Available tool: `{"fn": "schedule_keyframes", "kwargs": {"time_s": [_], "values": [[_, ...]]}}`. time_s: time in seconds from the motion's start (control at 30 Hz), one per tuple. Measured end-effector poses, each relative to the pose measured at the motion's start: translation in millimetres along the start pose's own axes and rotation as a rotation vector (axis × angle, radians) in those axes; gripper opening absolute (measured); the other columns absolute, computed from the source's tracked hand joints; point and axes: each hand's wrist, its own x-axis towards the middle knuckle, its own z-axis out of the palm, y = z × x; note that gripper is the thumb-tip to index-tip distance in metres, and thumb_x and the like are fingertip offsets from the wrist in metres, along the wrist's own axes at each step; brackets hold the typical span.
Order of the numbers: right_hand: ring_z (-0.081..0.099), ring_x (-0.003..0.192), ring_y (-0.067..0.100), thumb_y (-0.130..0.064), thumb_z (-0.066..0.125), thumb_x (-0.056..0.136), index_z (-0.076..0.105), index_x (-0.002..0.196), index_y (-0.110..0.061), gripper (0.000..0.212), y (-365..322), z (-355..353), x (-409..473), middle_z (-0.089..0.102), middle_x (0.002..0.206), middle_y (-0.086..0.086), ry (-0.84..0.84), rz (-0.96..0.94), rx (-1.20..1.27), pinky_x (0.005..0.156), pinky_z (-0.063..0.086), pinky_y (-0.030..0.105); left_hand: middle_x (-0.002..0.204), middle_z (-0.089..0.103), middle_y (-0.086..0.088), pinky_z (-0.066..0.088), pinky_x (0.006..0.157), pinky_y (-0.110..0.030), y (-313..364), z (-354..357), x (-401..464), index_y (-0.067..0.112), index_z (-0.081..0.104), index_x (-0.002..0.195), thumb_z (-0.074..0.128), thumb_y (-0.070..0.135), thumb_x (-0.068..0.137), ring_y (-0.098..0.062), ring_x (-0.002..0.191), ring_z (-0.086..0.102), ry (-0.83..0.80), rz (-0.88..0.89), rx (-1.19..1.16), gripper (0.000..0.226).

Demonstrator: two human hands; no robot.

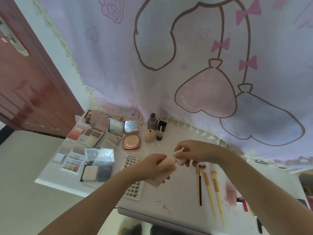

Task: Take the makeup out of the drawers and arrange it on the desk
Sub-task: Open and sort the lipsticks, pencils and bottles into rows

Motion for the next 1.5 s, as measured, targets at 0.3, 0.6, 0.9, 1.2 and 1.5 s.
{"fn": "schedule_keyframes", "kwargs": {"time_s": [0.3, 0.6, 0.9, 1.2, 1.5], "values": [[0.064, 0.072, 0.020, -0.006, 0.052, 0.095, 0.053, 0.118, -0.008, 0.024, 79, -29, 33, 0.060, 0.096, 0.014, 0.394, 0.131, 0.689, 0.056, 0.056, 0.025, 0.112, 0.059, -0.007, 0.053, 0.078, -0.030, -1, 16, 74, 0.015, 0.043, 0.122, 0.039, 0.011, 0.097, -0.020, 0.097, 0.059, 0.182, -0.253, -0.324, 0.026], [0.059, 0.079, 0.018, -0.016, 0.053, 0.094, 0.054, 0.117, -0.010, 0.024, 115, -29, 103, 0.059, 0.098, 0.005, 0.634, 0.290, 0.597, 0.057, 0.050, 0.022, 0.138, 0.040, -0.017, 0.043, 0.093, -0.036, 11, 28, 178, 0.009, 0.027, 0.143, 0.036, 0.011, 0.099, -0.031, 0.117, 0.049, 0.549, -0.270, 0.271, 0.045], [0.062, 0.094, 0.025, -0.020, 0.055, 0.092, 0.056, 0.121, -0.009, 0.031, 105, -25, 136, 0.062, 0.109, 0.008, 0.667, 0.184, 0.273, 0.087, 0.054, 0.039, 0.144, 0.027, -0.016, 0.033, 0.106, -0.032, -10, 39, 187, 0.007, 0.020, 0.145, 0.044, 0.001, 0.091, -0.030, 0.129, 0.033, 0.699, -0.172, 0.482, 0.059], [0.061, 0.100, 0.025, -0.025, 0.057, 0.091, 0.041, 0.135, -0.014, 0.048, 95, -27, 110, 0.056, 0.122, 0.010, 0.621, 0.191, 0.267, 0.086, 0.051, 0.034, 0.156, 0.004, -0.015, 0.016, 0.116, -0.031, -17, 42, 176, 0.006, 0.010, 0.149, 0.038, 0.002, 0.096, -0.028, 0.145, 0.006, 0.627, -0.129, 0.590, 0.060], [0.055, 0.110, 0.018, -0.026, 0.052, 0.093, 0.051, 0.126, -0.025, 0.033, 136, -55, -45, 0.056, 0.119, -0.001, 0.442, 0.298, -0.421, 0.094, 0.047, 0.033, 0.133, 0.050, -0.014, 0.039, 0.106, -0.040, 17, 126, 165, 0.005, 0.046, 0.134, 0.054, 0.010, 0.088, -0.030, 0.124, 0.046, 0.313, 0.518, 0.596, 0.048]]}}
